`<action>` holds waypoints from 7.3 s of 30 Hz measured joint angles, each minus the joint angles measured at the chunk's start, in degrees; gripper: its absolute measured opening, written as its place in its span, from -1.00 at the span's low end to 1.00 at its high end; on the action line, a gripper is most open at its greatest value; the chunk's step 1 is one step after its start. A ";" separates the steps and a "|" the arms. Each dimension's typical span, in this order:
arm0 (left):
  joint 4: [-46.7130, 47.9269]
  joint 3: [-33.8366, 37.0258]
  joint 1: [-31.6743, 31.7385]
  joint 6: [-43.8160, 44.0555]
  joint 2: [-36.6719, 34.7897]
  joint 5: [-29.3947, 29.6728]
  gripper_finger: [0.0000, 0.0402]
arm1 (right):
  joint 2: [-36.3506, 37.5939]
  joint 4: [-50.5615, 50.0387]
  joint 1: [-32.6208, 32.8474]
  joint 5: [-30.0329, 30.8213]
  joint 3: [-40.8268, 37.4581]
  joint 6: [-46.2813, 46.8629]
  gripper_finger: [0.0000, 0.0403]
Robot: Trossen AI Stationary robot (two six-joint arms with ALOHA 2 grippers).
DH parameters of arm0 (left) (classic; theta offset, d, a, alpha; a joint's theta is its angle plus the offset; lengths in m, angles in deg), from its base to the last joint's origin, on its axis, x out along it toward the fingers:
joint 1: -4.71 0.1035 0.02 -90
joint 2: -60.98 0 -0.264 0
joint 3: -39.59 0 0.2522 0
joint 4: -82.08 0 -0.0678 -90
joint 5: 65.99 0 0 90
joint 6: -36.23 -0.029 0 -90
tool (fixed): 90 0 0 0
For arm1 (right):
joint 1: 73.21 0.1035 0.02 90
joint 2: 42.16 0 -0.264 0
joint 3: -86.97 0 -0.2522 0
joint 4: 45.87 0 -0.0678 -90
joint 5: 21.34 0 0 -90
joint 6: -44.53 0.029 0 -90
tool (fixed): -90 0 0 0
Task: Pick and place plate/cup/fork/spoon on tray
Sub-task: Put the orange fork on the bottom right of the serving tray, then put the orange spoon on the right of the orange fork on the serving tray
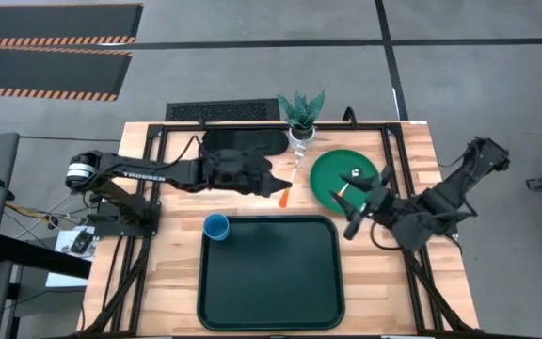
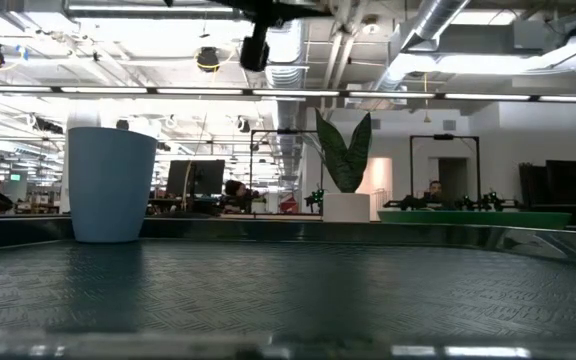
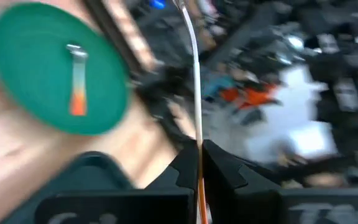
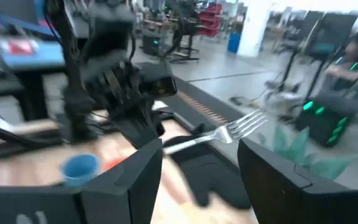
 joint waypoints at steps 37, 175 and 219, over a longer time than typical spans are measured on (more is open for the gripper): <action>15.82 -22.52 -29.99 37.10 34.11 31.37 -1.00 | 0.60 -6.86 14.67 -5.13 0.09 12.71 -0.12; 33.88 -23.91 -19.56 10.64 4.90 26.54 0.13 | -12.53 2.07 -61.21 -59.28 -36.95 54.79 -0.33; 12.85 -23.88 -7.73 -52.25 4.94 11.12 0.13 | 33.84 38.27 -29.80 -66.03 -32.54 45.65 -0.98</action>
